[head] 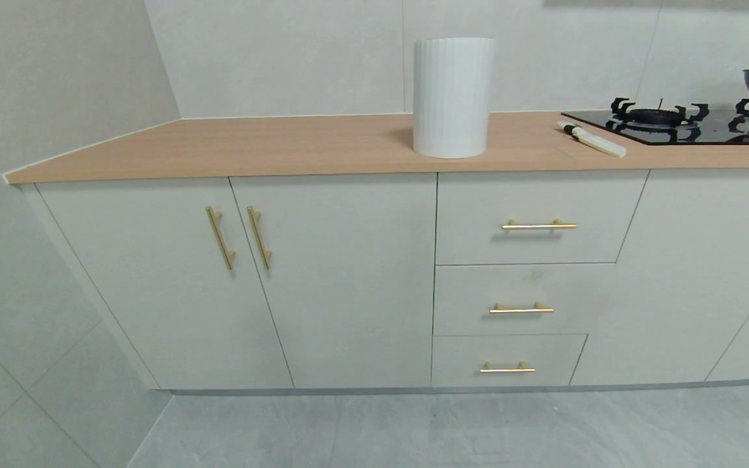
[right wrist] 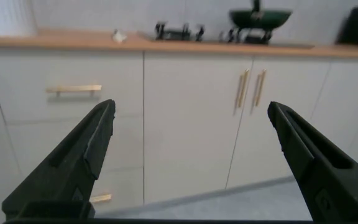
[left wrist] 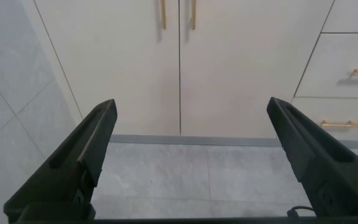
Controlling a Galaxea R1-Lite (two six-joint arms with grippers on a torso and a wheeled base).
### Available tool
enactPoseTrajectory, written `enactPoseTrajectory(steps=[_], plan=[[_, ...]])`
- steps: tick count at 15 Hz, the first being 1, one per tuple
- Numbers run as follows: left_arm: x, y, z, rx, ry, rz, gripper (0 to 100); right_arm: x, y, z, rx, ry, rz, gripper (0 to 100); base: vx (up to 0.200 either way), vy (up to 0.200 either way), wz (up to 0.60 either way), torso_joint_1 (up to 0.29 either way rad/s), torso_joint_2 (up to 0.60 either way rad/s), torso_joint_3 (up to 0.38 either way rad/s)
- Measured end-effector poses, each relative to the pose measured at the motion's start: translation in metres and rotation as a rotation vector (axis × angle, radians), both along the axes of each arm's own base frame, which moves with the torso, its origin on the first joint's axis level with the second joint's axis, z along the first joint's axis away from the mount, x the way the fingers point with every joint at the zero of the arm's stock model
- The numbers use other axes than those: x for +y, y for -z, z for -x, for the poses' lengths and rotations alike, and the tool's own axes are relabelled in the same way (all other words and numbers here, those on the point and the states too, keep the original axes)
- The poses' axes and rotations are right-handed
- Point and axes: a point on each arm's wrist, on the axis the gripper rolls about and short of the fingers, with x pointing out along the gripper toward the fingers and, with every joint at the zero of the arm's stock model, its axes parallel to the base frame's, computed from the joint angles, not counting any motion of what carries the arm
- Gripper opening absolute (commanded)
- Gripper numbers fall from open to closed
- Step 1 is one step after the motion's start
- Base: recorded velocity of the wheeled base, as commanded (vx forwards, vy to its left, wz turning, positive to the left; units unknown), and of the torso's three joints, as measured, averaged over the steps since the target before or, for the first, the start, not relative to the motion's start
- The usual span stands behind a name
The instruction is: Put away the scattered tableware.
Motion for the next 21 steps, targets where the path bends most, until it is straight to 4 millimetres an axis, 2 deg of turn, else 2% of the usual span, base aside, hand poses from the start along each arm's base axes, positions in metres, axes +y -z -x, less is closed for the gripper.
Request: enactPoseTrajectory(steps=[2,5,8,10,21], plan=[[0.000,0.000,0.000,0.000,0.000,0.000,100,0.002,0.017,-0.007,0.035,-0.081,-0.004,100,0.000,0.000,0.00,0.000,0.00,0.000],[0.000,0.000,0.000,0.000,0.000,0.000,100,0.006,0.057,-0.027,0.160,-0.277,-0.079,100,0.000,0.000,0.00,0.000,0.00,0.000],[0.000,0.000,0.000,0.000,0.000,0.000,100,0.007,0.086,-0.038,0.261,-0.316,-0.116,100,0.000,0.000,0.00,0.000,0.00,0.000],[0.000,0.000,0.000,0.000,0.000,0.000,100,0.007,0.093,-0.039,0.288,-0.315,-0.121,100,0.000,0.000,0.00,0.000,0.00,0.000],[0.000,0.000,0.000,0.000,0.000,-0.001,100,0.007,0.096,-0.040,0.298,-0.310,-0.125,100,0.000,0.000,0.00,0.000,0.00,0.000]])
